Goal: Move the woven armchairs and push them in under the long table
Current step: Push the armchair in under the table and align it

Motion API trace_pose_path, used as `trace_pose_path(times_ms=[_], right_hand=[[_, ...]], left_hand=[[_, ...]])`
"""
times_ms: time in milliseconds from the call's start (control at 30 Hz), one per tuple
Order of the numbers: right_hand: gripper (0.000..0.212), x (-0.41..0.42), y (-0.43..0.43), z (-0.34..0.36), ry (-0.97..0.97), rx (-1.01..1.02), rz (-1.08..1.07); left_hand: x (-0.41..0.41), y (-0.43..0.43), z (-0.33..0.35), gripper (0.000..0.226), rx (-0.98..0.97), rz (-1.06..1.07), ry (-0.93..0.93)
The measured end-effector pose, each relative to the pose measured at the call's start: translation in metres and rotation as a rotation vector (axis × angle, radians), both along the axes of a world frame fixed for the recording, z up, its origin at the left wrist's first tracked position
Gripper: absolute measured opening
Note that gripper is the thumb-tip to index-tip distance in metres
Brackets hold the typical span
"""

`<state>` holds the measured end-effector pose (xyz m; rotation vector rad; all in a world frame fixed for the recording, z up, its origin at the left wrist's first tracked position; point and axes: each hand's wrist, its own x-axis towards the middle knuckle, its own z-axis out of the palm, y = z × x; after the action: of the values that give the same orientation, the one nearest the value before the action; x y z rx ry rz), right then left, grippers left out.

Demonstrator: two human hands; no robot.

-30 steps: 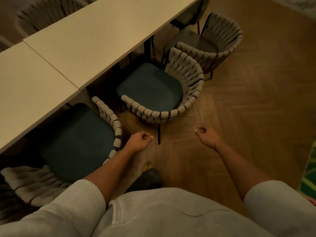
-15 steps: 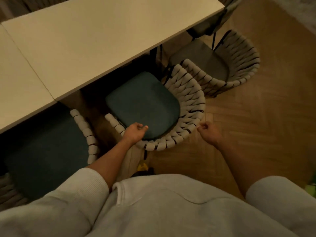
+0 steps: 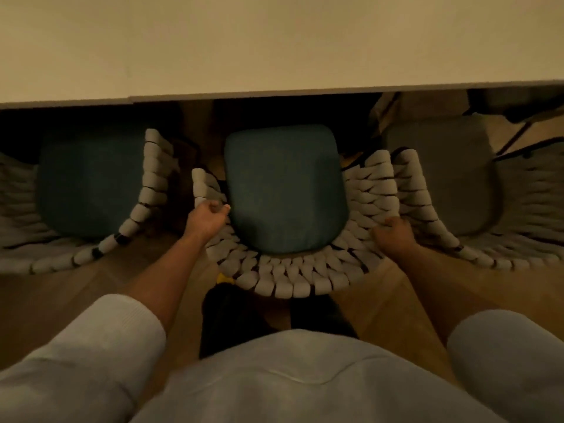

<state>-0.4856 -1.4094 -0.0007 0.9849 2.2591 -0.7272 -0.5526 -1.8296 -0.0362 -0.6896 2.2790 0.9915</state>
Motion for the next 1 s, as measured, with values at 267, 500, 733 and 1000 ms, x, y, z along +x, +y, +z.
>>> trace_pose_path(times_ms=[267, 500, 733, 1000], right_hand=[[0.080, -0.048, 0.072, -0.061, 0.067, -0.051, -0.035], [0.066, -0.072, 0.064, -0.114, 0.091, -0.019, -0.125], [0.044, -0.079, 0.061, -0.107, 0.236, 0.021, -0.211], [0.047, -0.134, 0.069, -0.096, 0.318, 0.013, -0.171]], left_hand=[[0.009, 0.001, -0.036, 0.079, -0.150, 0.284, 0.043], [-0.008, -0.003, -0.081, 0.058, -0.270, 0.261, -0.032], [-0.024, -0.002, -0.070, 0.047, -0.427, 0.181, 0.074], [-0.074, 0.001, -0.056, 0.045, -0.390, 0.190, 0.133]])
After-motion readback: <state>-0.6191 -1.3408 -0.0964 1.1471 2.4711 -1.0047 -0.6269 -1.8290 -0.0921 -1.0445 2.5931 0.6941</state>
